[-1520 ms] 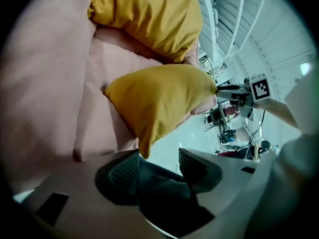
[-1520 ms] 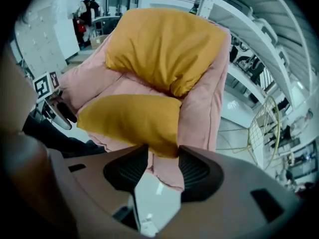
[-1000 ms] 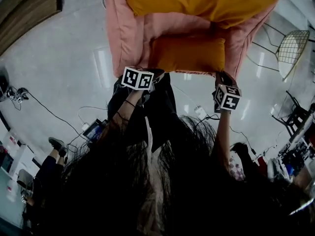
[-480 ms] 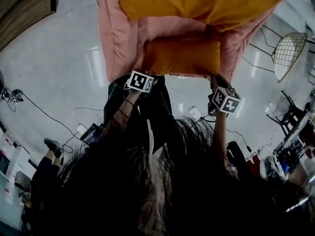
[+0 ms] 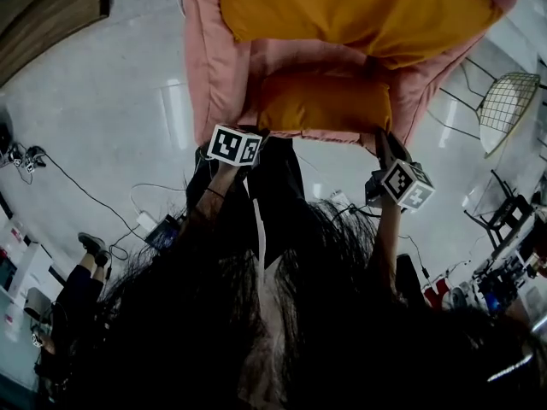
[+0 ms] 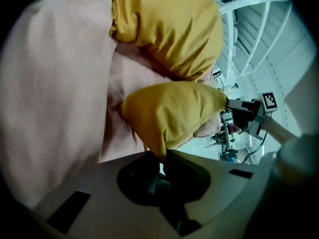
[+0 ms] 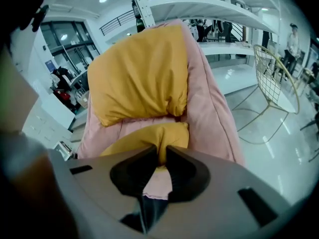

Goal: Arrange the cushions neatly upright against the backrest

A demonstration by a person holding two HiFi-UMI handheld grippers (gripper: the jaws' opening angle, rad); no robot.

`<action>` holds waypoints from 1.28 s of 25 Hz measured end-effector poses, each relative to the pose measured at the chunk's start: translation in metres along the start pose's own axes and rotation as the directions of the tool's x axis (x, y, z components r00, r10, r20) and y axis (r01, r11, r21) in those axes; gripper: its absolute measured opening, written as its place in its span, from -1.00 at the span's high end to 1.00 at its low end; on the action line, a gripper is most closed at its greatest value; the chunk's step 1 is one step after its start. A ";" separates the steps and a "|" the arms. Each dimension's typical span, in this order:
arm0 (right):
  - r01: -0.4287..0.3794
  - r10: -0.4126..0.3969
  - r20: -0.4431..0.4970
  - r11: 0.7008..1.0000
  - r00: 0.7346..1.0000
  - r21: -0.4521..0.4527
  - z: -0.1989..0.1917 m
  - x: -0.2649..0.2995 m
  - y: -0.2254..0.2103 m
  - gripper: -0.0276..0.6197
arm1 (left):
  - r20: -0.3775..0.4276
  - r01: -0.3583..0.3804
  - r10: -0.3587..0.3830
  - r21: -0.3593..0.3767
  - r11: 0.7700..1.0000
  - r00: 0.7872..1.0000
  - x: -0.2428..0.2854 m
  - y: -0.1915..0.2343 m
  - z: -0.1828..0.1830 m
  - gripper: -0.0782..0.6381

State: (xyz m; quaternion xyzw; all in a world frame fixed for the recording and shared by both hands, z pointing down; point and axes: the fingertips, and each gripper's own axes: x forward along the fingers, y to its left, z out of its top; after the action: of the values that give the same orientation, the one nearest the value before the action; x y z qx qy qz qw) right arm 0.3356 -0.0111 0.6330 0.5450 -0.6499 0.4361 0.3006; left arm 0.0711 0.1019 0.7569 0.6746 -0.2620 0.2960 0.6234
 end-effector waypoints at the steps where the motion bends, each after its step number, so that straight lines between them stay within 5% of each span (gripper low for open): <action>1: -0.010 0.010 0.013 1.000 1.000 0.011 0.008 0.000 0.002 0.70 | 0.024 -0.010 0.010 0.015 1.000 1.000 -0.009 -0.003 0.010 0.69; 4: -0.031 0.029 0.034 0.999 0.999 0.043 0.026 0.001 0.008 0.71 | 0.123 -0.033 0.028 0.043 0.999 0.992 -0.036 -0.012 0.041 0.69; 10: -0.114 0.112 0.019 0.983 0.994 0.144 0.043 0.019 0.019 0.72 | 0.336 -0.047 0.061 -0.048 0.998 0.940 -0.081 -0.012 0.103 0.69; 14: -0.108 0.109 0.009 0.965 0.994 0.239 0.055 0.041 0.007 0.72 | 0.356 -0.088 0.093 -0.031 0.996 0.930 -0.077 -0.008 0.140 0.69; 19: -0.091 0.097 -0.008 0.957 0.995 0.275 0.078 0.086 0.003 0.72 | 0.423 -0.064 0.125 -0.156 0.986 0.897 -0.069 0.014 0.180 0.69; 26: -0.061 0.061 0.011 0.948 0.998 0.313 0.098 0.146 -0.005 0.72 | 0.476 -0.044 0.141 -0.209 0.977 0.868 -0.051 0.033 0.219 0.69; 32: -0.045 0.036 0.031 0.926 0.999 0.375 0.098 0.186 -0.006 0.71 | 0.485 -0.012 0.124 -0.227 0.974 0.866 -0.028 0.053 0.238 0.69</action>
State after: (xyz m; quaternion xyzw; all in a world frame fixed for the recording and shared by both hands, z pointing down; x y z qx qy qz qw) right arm 0.3083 -0.1820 0.7523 0.5840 -0.5691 0.5521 0.1737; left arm 0.0307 -0.1399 0.7621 0.6462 -0.4675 0.1042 0.5941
